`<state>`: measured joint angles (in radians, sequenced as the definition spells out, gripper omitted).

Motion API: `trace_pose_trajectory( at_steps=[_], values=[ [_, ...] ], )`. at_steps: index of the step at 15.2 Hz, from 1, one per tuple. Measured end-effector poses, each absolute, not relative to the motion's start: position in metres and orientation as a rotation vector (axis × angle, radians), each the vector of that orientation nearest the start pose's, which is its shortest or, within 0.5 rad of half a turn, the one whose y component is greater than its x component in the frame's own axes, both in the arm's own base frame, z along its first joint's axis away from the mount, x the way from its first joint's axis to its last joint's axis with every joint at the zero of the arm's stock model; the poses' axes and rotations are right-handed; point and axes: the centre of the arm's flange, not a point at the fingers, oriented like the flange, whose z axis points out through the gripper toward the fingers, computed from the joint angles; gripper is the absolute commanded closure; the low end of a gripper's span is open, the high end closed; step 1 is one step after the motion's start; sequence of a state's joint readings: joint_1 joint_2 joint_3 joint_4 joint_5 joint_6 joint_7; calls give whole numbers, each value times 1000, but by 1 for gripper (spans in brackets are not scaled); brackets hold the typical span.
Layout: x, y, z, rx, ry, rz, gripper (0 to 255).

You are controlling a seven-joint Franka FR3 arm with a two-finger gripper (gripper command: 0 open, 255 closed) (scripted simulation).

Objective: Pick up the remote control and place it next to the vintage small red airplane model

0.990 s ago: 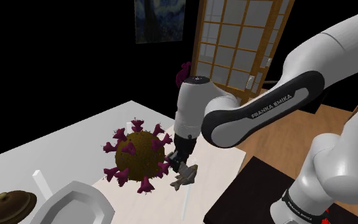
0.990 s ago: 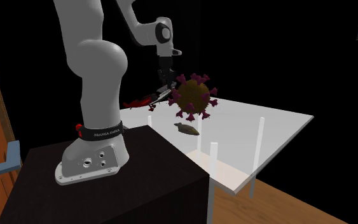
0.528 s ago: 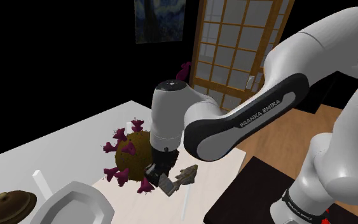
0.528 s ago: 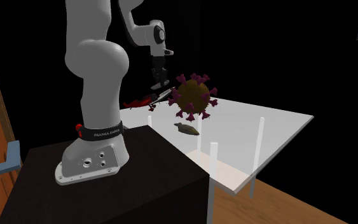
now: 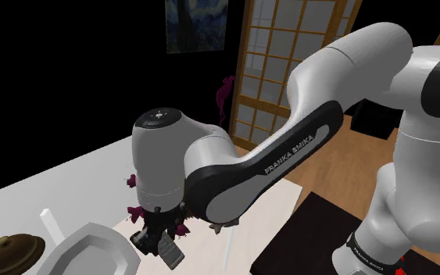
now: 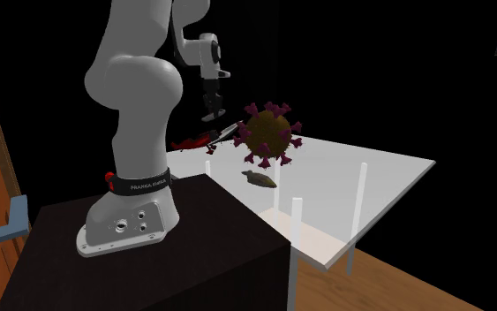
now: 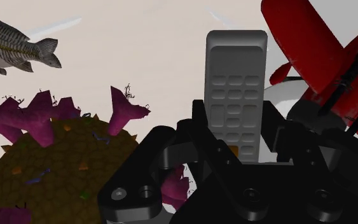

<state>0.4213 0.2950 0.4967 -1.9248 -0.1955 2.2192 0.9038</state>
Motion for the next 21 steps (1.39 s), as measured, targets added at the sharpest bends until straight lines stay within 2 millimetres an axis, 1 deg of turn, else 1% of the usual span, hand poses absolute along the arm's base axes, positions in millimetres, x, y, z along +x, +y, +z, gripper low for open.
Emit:
trace_pose_trajectory(
  at_steps=[1,4,21],
  values=[
    [388,482,355,-3116,-169,-63,255],
    [388,489,341,-3117,-167,-64,255],
    [388,490,251,-3117,-167,-64,255]
  ],
)
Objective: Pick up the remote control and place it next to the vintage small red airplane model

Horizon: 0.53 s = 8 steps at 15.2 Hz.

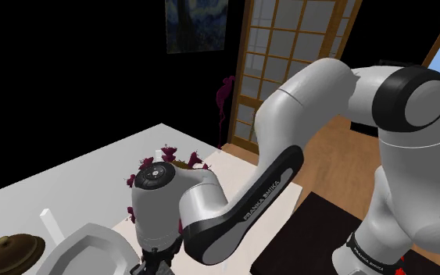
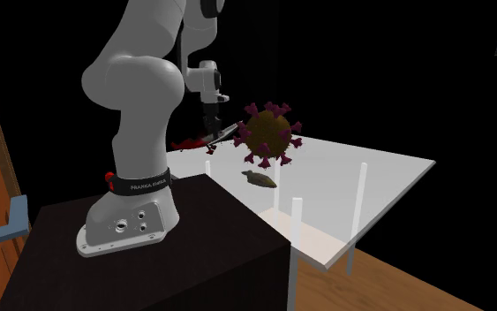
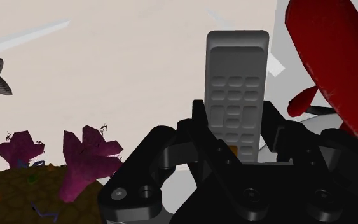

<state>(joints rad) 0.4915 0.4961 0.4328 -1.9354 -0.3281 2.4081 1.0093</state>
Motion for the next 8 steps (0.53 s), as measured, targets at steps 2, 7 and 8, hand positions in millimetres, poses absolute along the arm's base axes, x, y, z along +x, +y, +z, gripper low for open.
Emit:
trace_pose_trajectory(
  at_steps=[2,7,8],
  values=[
    [388,488,240,-3117,-167,-63,255],
    [389,488,214,-3117,-167,-63,255],
    [388,488,209,-3117,-166,-63,255]
  ],
)
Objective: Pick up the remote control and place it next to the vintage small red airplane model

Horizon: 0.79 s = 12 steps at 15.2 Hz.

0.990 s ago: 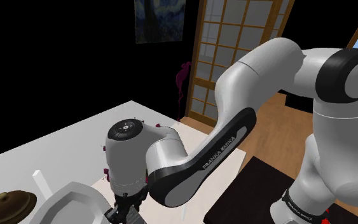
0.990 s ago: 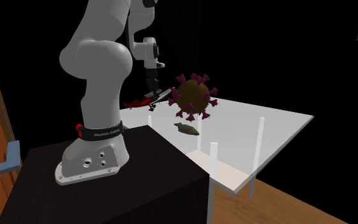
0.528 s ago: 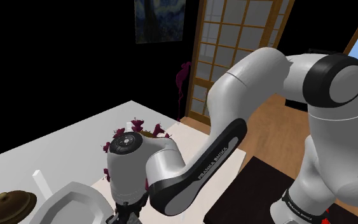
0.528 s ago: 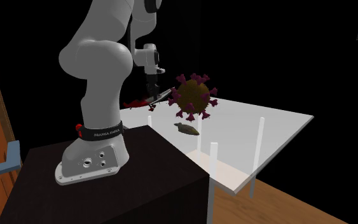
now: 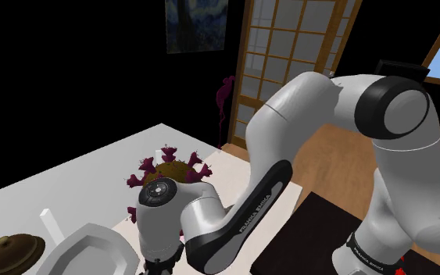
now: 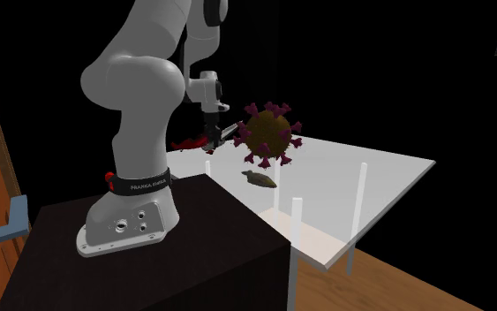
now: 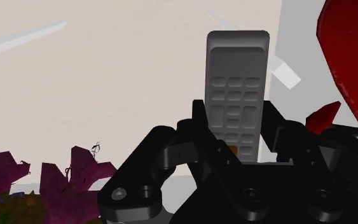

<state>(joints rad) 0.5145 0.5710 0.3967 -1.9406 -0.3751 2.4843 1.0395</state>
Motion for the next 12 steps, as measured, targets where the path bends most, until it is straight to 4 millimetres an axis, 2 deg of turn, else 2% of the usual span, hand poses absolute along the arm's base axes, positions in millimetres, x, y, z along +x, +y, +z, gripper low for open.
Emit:
trace_pose_trajectory(
  at_steps=[12],
  values=[
    [388,489,145,-3117,-167,-63,255]
  ],
)
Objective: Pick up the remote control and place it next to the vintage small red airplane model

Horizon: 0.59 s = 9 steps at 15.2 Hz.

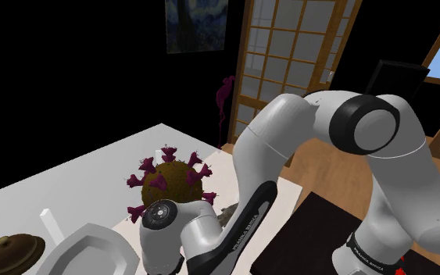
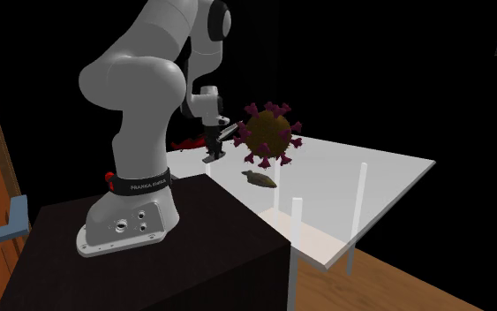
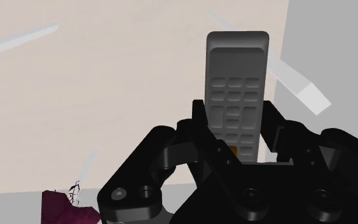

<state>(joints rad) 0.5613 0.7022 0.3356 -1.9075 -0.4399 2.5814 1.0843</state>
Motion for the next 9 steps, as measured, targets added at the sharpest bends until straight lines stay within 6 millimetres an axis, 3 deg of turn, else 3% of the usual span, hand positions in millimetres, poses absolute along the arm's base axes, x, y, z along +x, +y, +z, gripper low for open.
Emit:
trace_pose_trajectory(
  at_steps=[3,8,9],
  values=[
    [388,489,134,-3117,-166,-64,255],
    [388,489,132,-3117,-167,-64,255],
    [388,489,132,-3117,-167,-64,0]
  ],
)
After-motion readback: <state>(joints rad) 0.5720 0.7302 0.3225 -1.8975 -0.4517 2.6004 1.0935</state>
